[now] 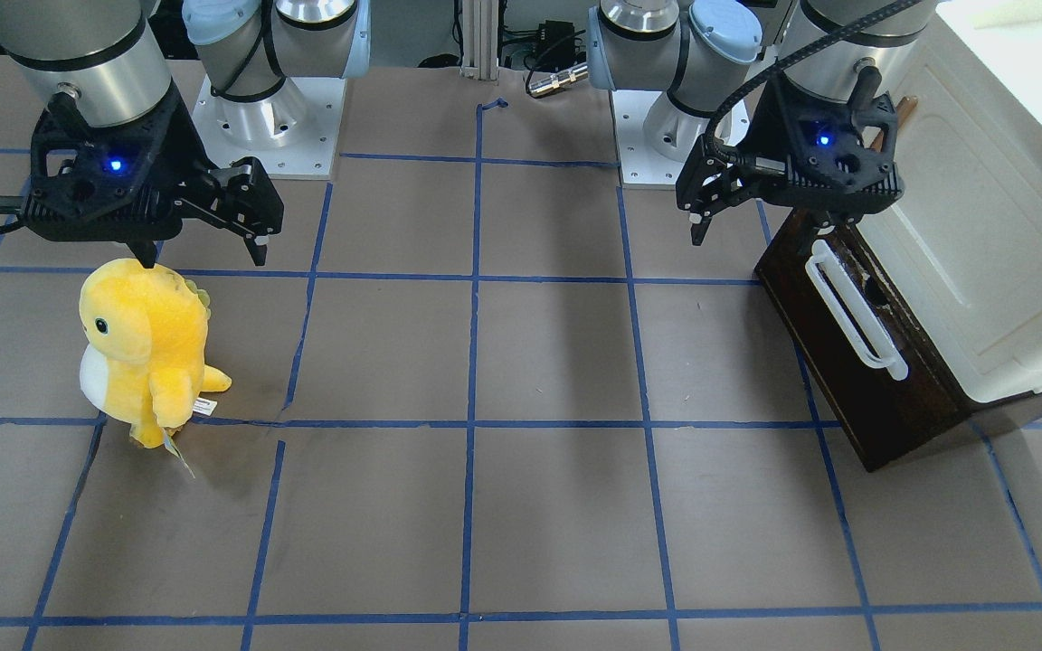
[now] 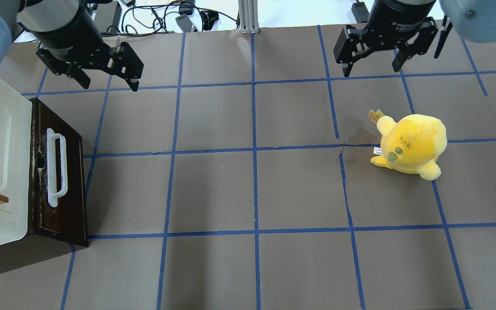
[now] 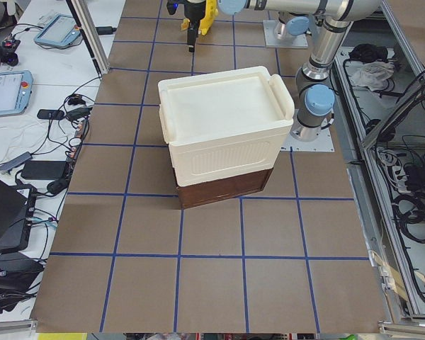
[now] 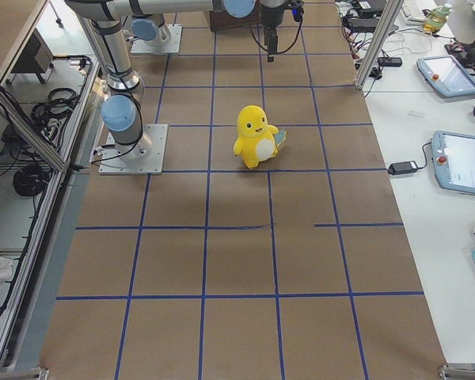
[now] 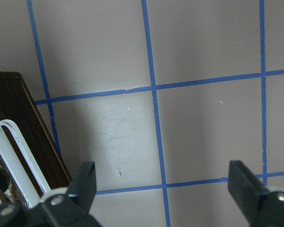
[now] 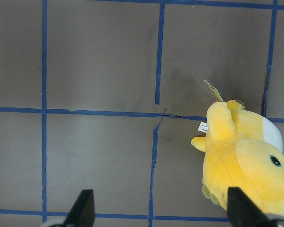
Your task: Pull drawer sideways
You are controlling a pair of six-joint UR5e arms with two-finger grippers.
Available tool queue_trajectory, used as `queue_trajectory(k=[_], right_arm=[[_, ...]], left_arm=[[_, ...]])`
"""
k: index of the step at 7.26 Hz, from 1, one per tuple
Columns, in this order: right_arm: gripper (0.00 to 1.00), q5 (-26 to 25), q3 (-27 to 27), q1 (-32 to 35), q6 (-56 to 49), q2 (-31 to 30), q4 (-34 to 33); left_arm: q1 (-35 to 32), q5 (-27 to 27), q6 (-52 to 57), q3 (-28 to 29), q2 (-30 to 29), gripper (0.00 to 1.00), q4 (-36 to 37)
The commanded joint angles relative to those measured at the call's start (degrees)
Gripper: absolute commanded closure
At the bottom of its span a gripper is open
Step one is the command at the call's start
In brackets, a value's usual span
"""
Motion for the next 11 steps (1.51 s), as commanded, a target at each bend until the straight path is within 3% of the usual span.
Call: queue_trajectory(k=[1,11], right_arm=[[0.0,-0.1,0.0,0.0,0.0,0.0,0.0],[0.0,0.0,0.0,0.0,0.0,0.0,0.0]], left_arm=[[0.0,0.0,-1.5,0.2,0.1,0.0,-1.5],[1.6,-0.2,-3.0,-0.2,-0.9,0.0,-0.3]])
